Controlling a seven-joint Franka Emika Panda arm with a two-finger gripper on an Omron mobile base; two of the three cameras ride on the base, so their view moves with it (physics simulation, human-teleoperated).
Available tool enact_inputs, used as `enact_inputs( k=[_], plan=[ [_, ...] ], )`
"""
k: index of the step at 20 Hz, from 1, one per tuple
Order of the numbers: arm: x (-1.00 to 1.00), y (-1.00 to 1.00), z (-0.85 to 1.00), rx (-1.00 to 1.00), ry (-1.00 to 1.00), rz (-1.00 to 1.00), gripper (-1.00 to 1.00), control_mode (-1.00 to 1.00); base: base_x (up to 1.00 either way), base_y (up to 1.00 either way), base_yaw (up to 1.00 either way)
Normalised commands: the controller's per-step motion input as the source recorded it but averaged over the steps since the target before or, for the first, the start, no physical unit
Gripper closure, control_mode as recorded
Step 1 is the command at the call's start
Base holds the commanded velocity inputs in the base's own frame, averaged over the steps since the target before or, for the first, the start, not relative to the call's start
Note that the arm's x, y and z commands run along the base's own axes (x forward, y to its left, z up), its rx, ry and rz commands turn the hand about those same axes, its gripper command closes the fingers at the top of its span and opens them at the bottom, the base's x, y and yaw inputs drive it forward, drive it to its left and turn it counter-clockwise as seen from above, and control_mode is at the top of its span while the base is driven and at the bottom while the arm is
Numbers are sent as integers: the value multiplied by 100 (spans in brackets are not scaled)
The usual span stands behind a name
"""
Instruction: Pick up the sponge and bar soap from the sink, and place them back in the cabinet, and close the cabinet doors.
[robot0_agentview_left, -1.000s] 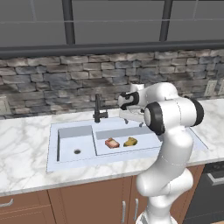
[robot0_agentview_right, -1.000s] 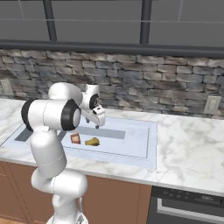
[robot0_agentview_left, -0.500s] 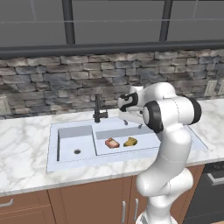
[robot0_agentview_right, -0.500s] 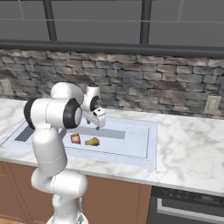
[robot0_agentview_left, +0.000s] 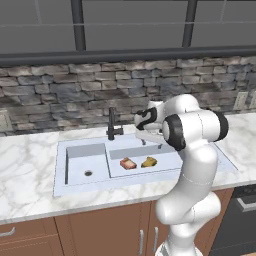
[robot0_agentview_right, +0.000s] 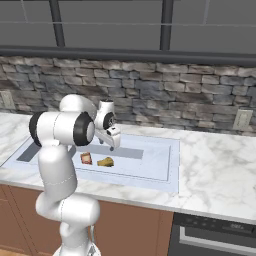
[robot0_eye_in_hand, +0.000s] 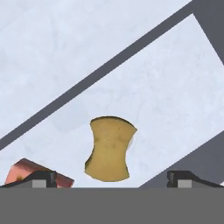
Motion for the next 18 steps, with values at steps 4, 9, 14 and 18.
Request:
enact_inputs(
  k=[4,9,14,18],
  plan=[
    [0,0,-19,0,0,0,-100,-100,0,0,0],
    [0,0,-18,0,1,0,-100,-100,0,0,0],
    [0,0,-14,0,1,0,-100,-100,0,0,0],
    [0,4,-12,0,2,0,-100,-100,0,0,0]
  ],
)
